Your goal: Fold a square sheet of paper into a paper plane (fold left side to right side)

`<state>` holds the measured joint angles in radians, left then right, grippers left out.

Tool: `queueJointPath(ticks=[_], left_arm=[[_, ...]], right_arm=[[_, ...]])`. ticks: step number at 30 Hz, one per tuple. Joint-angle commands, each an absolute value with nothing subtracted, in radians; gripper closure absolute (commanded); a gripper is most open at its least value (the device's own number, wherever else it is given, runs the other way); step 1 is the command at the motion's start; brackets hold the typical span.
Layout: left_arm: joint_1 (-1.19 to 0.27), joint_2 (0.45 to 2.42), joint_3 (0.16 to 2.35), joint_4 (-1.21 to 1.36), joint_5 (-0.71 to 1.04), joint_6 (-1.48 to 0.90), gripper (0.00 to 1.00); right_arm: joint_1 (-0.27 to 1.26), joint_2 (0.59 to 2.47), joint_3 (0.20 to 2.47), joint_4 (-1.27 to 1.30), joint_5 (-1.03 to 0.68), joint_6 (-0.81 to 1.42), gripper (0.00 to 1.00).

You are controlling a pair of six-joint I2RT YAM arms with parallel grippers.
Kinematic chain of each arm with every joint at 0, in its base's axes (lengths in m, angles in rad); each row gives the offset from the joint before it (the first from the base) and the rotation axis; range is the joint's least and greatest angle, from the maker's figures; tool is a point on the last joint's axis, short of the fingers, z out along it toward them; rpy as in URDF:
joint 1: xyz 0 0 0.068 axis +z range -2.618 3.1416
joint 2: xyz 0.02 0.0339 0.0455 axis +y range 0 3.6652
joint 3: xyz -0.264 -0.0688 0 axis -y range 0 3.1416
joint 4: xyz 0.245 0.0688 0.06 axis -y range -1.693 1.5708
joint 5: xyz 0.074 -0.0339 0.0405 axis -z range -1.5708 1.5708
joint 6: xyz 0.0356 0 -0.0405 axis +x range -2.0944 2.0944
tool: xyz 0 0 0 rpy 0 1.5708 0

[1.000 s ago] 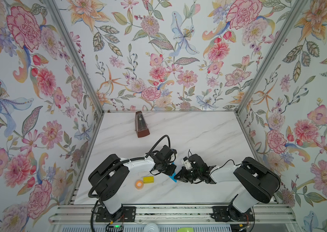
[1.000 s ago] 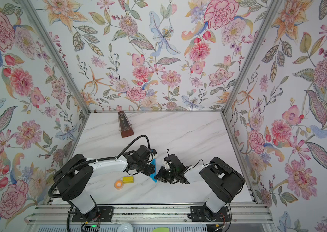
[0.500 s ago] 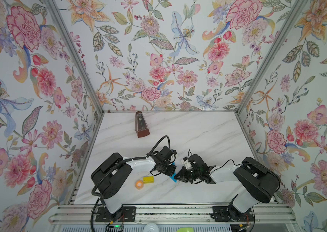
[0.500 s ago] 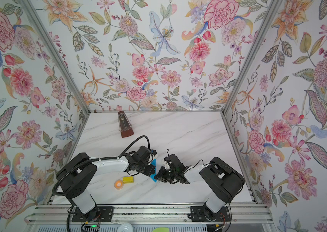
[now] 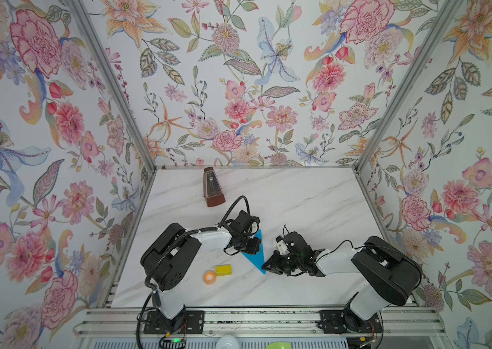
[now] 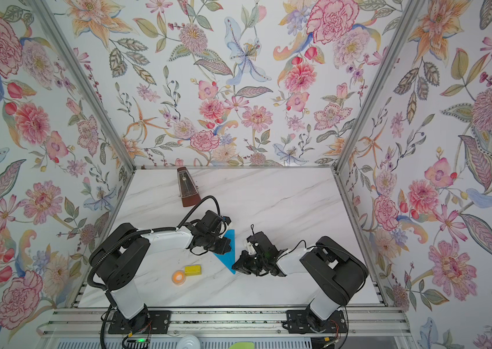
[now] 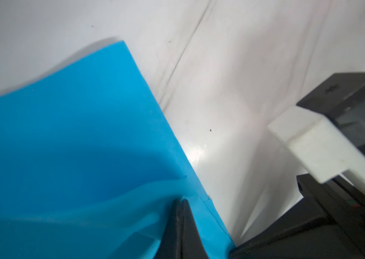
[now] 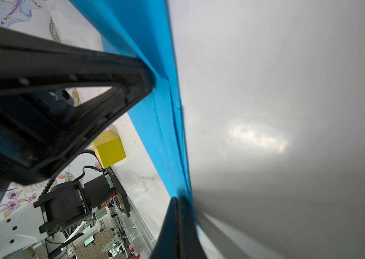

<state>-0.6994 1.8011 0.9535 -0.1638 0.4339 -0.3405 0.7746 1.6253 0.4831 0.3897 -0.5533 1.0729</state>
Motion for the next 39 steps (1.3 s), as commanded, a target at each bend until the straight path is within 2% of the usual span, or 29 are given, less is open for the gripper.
queueJointPath(ticks=[1,14,22,29,33,39], left_arm=[[-0.648,1.860,0.931,-0.296,0.253,-0.344,1.00],[-0.578,1.906,1.038,-0.353,0.197,-0.313,1.00],[-0.552,1.845,1.126,-0.451,0.116,-0.276,1.00],[-0.606,1.737,1.115,-0.458,0.233,-0.288,1.00],[-0.666,1.704,1.082,-0.455,0.230,-0.336,0.99],[-0.675,1.628,1.006,-0.366,0.256,-0.398,0.98]], right_arm=[[0.772,1.651,0.448,0.218,-0.517,1.054,1.00],[0.770,1.648,0.453,0.215,-0.517,1.055,1.00],[0.770,1.650,0.457,0.218,-0.518,1.054,1.00],[0.769,1.657,0.463,0.219,-0.521,1.050,1.00],[0.770,1.663,0.466,0.223,-0.522,1.052,1.00],[0.772,1.670,0.477,0.222,-0.525,1.052,1.00]])
